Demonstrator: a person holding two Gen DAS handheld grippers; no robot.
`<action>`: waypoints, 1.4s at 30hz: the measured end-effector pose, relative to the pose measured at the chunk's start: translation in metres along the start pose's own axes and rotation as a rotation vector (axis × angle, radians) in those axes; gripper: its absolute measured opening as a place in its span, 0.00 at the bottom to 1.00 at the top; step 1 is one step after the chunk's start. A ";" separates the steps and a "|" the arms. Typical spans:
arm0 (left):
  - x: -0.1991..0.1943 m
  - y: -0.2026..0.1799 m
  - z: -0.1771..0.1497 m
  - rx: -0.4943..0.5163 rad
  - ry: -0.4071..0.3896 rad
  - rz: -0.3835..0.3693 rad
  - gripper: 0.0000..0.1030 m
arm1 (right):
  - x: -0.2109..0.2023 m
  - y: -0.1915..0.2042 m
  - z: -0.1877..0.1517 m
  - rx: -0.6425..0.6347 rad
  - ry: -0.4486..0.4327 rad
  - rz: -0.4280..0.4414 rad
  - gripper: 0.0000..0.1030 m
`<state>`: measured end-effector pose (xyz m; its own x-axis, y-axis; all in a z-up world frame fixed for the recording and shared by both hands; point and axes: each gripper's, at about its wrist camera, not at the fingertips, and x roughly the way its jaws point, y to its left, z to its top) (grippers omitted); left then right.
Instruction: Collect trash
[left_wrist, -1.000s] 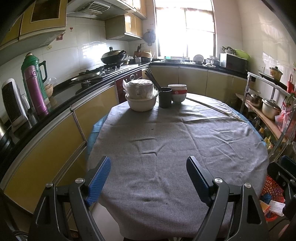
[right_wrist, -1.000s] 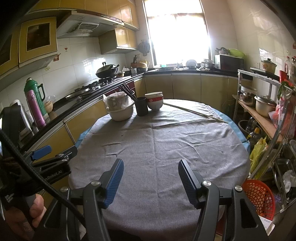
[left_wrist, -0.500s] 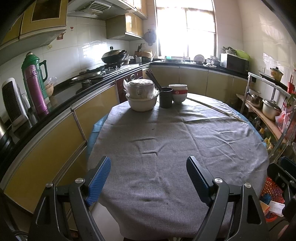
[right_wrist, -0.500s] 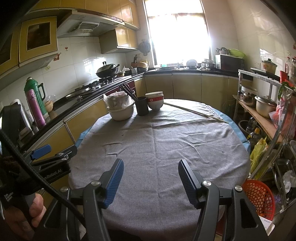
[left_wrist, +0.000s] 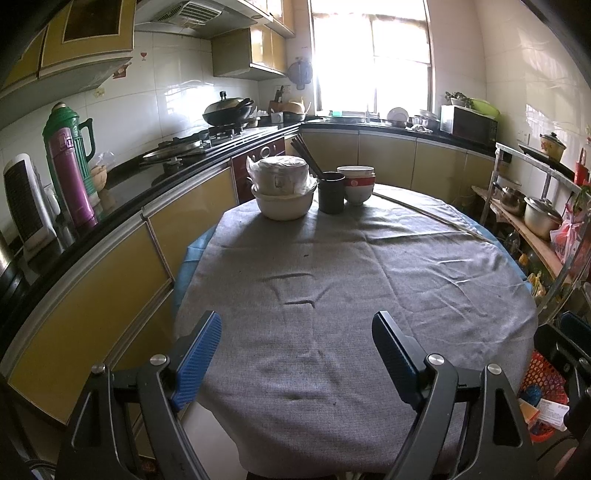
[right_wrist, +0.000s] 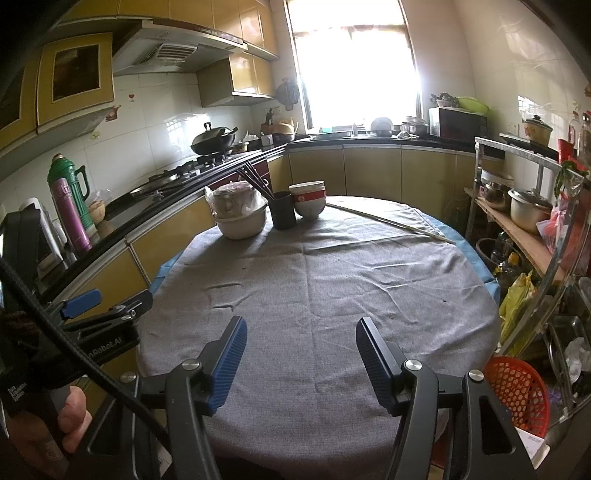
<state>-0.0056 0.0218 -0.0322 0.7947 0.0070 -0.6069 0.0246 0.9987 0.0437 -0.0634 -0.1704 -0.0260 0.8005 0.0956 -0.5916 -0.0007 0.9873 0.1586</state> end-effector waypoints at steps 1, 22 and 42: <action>0.000 0.000 -0.001 0.000 0.001 -0.001 0.82 | 0.000 0.000 0.000 0.000 0.001 0.000 0.63; 0.003 0.001 -0.001 -0.003 0.007 0.003 0.82 | 0.003 -0.004 -0.003 0.002 0.003 0.003 0.63; 0.008 0.009 0.017 -0.037 0.001 0.030 0.82 | 0.022 -0.009 0.027 0.016 -0.005 0.024 0.63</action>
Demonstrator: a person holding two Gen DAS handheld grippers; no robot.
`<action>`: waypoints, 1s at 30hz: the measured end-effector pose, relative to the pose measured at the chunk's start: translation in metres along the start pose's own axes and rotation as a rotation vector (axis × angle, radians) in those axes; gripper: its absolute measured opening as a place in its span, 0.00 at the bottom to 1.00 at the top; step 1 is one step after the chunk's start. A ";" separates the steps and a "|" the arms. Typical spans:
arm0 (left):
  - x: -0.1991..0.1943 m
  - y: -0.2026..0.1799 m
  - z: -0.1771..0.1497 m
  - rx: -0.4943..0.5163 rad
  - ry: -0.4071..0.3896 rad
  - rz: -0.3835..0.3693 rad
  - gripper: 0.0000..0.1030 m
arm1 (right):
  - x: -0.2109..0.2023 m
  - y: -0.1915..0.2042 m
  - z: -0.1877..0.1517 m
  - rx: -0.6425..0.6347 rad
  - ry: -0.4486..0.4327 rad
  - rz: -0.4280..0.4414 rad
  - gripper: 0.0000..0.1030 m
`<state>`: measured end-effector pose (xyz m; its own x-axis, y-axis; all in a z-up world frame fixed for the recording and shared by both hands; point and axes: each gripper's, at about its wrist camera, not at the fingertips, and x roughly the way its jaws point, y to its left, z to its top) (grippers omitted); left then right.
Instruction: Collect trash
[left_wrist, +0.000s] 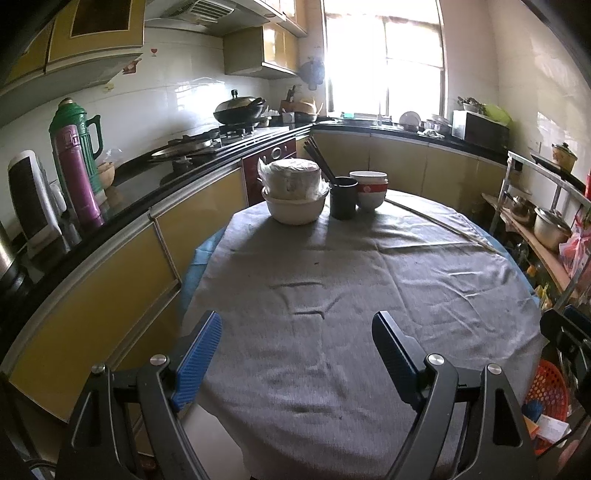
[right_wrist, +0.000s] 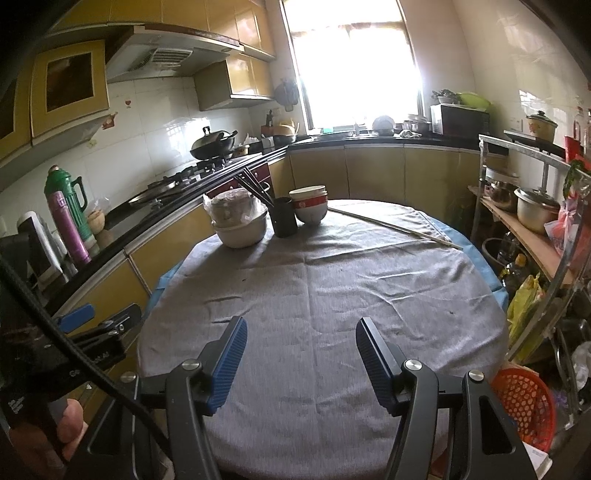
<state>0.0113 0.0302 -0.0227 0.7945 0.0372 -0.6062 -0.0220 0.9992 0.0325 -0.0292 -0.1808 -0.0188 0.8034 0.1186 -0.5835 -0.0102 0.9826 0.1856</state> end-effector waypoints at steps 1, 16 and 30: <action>0.001 0.000 0.001 -0.001 -0.001 0.003 0.82 | 0.001 0.000 0.002 0.000 -0.001 0.002 0.63; 0.019 -0.001 0.016 -0.013 0.012 0.022 0.82 | 0.027 -0.008 0.018 -0.001 0.026 0.003 0.63; 0.048 -0.007 0.028 -0.011 0.051 0.010 0.82 | 0.065 -0.008 0.024 -0.006 0.082 0.007 0.63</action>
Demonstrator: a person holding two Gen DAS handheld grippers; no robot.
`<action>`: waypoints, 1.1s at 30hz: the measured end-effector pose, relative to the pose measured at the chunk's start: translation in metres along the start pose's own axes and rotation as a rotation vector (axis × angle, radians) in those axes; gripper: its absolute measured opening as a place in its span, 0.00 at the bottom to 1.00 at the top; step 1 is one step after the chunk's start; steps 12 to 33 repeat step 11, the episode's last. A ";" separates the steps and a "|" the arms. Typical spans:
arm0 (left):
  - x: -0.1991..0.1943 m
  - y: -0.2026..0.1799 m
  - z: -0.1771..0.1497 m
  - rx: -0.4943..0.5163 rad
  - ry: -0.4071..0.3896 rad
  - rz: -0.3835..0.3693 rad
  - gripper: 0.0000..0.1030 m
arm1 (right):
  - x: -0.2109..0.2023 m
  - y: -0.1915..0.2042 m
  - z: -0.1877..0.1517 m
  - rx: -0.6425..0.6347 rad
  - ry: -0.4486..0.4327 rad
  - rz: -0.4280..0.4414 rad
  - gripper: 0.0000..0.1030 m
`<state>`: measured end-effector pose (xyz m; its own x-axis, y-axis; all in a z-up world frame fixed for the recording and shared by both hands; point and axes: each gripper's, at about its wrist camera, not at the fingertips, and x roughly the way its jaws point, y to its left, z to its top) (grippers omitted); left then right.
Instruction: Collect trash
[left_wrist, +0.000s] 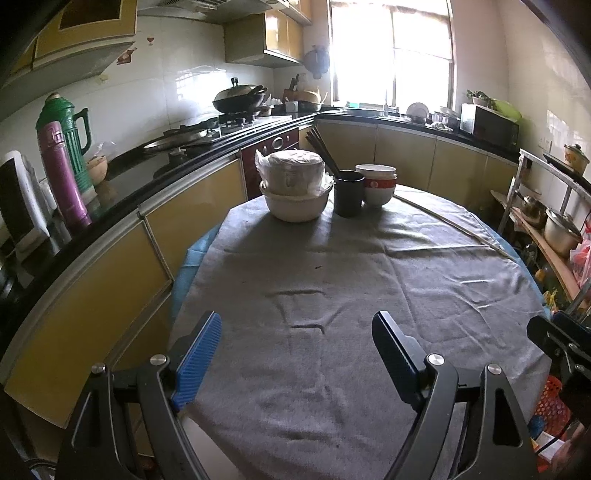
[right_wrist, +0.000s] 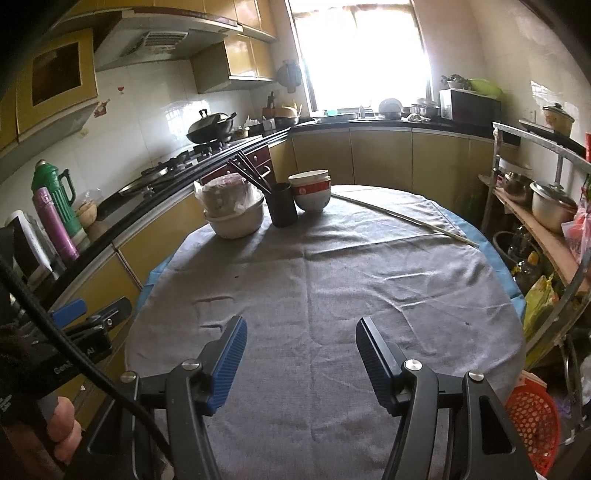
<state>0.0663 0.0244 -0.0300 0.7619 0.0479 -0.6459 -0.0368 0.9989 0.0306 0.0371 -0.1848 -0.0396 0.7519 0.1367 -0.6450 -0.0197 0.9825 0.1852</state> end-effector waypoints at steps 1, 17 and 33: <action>0.002 -0.001 0.001 0.002 0.002 -0.002 0.81 | 0.003 -0.001 0.002 0.002 0.003 0.000 0.63; 0.049 -0.008 0.008 0.009 0.065 -0.019 0.82 | 0.046 -0.016 0.010 0.007 0.020 -0.029 0.64; 0.049 -0.008 0.008 0.009 0.065 -0.019 0.82 | 0.046 -0.016 0.010 0.007 0.020 -0.029 0.64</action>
